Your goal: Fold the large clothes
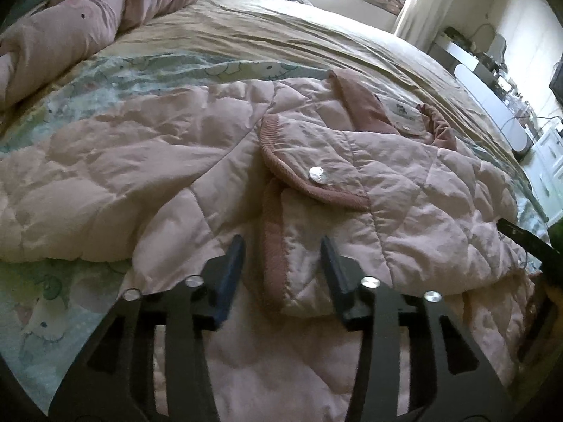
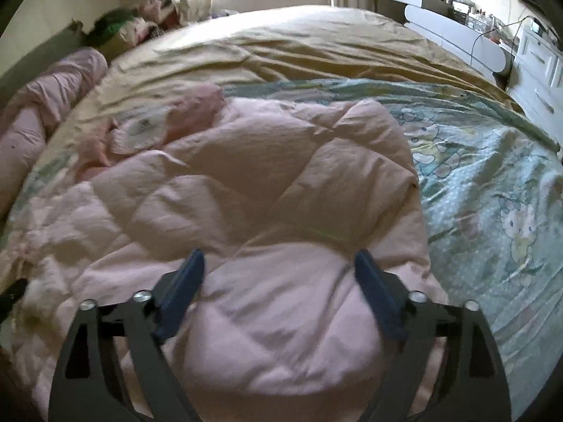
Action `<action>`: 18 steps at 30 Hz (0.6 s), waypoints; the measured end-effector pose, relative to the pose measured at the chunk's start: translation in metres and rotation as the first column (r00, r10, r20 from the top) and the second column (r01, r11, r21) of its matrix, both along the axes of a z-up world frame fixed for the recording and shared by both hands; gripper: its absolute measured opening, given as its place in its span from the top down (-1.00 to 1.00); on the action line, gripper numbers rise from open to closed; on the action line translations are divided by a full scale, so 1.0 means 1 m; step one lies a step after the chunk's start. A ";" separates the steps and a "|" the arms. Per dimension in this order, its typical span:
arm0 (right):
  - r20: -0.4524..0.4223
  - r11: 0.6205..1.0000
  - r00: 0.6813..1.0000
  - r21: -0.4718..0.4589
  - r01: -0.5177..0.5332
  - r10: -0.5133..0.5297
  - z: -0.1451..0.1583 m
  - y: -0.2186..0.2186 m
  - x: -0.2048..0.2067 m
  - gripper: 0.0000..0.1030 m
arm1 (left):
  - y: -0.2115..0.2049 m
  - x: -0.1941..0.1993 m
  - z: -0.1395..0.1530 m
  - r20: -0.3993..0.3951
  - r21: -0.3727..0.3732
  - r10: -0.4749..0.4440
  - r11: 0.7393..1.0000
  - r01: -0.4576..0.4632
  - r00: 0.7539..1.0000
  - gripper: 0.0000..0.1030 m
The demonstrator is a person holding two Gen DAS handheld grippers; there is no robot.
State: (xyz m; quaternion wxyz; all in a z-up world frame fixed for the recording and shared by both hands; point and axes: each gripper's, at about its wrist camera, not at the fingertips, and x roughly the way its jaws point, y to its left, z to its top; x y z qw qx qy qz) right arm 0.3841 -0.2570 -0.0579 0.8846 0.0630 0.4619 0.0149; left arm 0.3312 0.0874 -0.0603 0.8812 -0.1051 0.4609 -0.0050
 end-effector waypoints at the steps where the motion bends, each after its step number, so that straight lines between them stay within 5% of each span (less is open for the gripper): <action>1: 0.012 1.000 1.000 0.008 0.001 -0.001 0.003 0.001 -0.007 -0.78 | -0.002 -0.002 0.002 0.001 0.006 -0.002 1.000 0.002 1.000 0.07; 8: 0.055 0.996 0.998 0.088 -0.009 0.004 0.021 0.005 -0.038 -0.90 | -0.010 -0.016 0.021 0.034 0.017 -0.016 1.000 0.016 0.999 -0.68; 18: 0.114 0.990 0.993 0.140 0.015 -0.031 0.044 0.012 -0.071 -0.91 | -0.010 -0.031 0.037 0.058 0.066 0.009 0.998 -0.012 0.998 -0.82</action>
